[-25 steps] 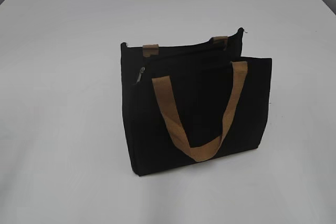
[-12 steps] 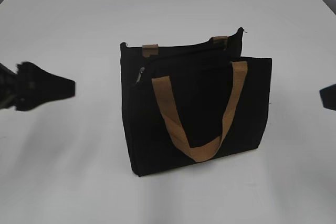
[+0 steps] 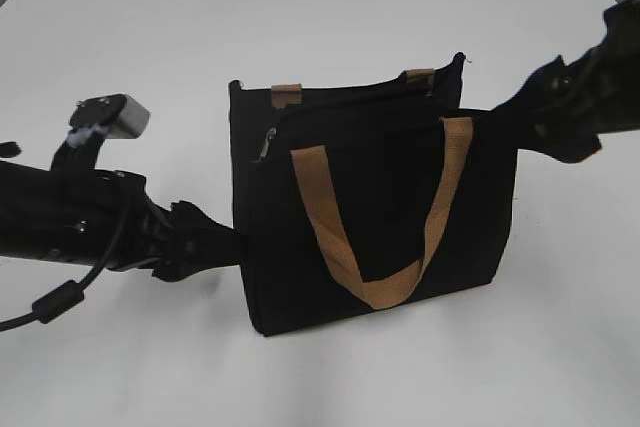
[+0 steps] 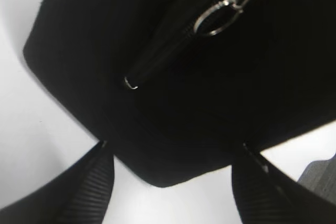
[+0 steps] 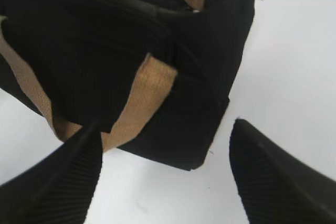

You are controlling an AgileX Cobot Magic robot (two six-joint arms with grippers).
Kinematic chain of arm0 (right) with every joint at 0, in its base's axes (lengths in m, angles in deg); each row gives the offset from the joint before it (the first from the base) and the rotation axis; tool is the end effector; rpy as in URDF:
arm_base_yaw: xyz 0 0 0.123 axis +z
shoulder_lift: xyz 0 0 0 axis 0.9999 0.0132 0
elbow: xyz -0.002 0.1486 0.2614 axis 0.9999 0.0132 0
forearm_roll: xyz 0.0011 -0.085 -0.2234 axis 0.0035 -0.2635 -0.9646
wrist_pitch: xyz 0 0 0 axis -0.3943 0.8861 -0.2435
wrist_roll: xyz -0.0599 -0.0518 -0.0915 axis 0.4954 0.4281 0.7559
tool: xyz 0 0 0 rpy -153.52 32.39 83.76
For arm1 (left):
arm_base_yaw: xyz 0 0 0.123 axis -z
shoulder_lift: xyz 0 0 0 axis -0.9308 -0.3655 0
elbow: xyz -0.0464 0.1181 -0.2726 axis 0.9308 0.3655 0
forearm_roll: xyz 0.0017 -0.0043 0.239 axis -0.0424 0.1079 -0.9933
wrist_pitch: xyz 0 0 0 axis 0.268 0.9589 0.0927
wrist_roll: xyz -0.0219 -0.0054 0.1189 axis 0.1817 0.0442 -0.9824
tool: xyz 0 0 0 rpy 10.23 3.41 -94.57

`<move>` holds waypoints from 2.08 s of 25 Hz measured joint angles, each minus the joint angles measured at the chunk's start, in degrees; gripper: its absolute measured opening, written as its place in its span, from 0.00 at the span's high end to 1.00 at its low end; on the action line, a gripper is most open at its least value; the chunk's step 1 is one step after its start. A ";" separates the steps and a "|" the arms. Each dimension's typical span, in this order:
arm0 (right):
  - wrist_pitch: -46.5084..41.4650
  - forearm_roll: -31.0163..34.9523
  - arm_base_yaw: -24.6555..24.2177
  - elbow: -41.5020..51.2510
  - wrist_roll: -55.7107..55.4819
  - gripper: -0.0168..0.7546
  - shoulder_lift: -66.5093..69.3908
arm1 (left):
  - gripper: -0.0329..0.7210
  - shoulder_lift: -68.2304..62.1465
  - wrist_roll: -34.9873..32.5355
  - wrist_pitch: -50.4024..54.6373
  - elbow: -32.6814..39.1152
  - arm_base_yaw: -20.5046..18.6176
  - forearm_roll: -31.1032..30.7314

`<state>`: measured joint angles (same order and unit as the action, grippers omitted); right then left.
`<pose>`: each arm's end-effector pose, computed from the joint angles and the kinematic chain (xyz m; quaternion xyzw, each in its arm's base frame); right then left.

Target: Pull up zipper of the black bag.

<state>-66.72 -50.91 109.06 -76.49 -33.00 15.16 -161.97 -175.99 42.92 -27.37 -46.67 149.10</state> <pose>0.2234 0.1010 0.2954 -0.2670 0.8858 0.1056 0.3645 0.2320 -0.1573 0.1722 0.2632 0.8684 -0.2973 0.2972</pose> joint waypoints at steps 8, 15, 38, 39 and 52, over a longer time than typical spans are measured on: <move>1.02 0.00 4.14 -8.68 2.24 0.23 8.47 | 0.26 -8.61 -1.50 -2.29 -8.12 1.17 1.63; 1.08 0.00 9.44 -14.10 3.90 0.23 12.65 | 0.67 -11.05 -1.61 -1.81 -11.44 1.23 0.16; 0.99 3.01 19.78 -20.14 11.56 0.37 22.73 | 0.95 8.54 11.78 -7.12 -9.95 1.32 -21.39; 0.99 3.68 19.78 -20.14 12.11 0.39 23.03 | 0.95 9.35 12.25 -6.79 -9.95 1.32 -21.62; 3.57 4.46 19.72 -20.14 14.18 0.58 26.45 | 0.95 16.66 12.79 -4.79 -9.89 1.32 -21.58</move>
<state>-63.15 -46.46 128.78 -96.62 -18.82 41.60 -145.32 -163.20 38.13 -37.26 -45.35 127.52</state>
